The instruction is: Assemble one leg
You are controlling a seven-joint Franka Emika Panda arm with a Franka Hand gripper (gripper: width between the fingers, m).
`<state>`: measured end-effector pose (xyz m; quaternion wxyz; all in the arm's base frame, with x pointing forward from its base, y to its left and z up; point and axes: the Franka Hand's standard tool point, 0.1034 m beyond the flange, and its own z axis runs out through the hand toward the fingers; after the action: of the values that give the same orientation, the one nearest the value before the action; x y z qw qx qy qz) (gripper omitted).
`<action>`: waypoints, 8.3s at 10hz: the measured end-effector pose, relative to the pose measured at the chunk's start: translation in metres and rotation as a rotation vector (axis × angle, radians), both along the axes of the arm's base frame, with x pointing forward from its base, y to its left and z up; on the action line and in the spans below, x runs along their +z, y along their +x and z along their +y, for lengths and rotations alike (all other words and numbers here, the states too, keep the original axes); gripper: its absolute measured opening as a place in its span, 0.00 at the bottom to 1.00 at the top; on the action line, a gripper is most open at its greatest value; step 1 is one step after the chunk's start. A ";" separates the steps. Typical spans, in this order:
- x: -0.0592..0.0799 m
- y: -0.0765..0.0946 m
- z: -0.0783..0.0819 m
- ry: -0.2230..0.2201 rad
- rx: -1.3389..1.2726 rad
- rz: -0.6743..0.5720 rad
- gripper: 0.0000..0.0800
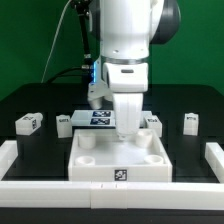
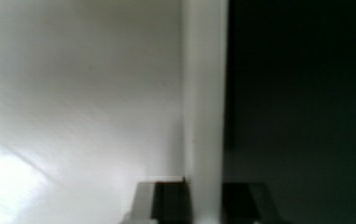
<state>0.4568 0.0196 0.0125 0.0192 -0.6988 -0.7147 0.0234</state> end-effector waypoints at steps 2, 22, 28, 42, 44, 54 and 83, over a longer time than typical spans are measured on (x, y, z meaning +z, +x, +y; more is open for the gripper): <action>0.001 0.009 0.029 0.012 -0.006 -0.012 0.08; 0.020 0.029 0.065 0.015 -0.083 -0.054 0.81; 0.055 -0.004 0.065 -0.014 -0.305 -0.075 0.81; 0.031 -0.059 0.127 0.011 -1.747 0.029 0.81; 0.029 -0.068 0.124 -0.135 -1.708 0.137 0.81; 0.011 -0.070 0.132 -0.736 -1.543 0.682 0.81; 0.106 0.038 0.116 -0.037 -1.563 0.112 0.36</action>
Offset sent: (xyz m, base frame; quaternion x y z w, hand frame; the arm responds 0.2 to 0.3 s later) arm 0.0307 0.0352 -0.0046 0.0147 0.0060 -0.0071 0.9998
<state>0.4951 0.1356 0.1180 0.0545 -0.9972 -0.0129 0.0501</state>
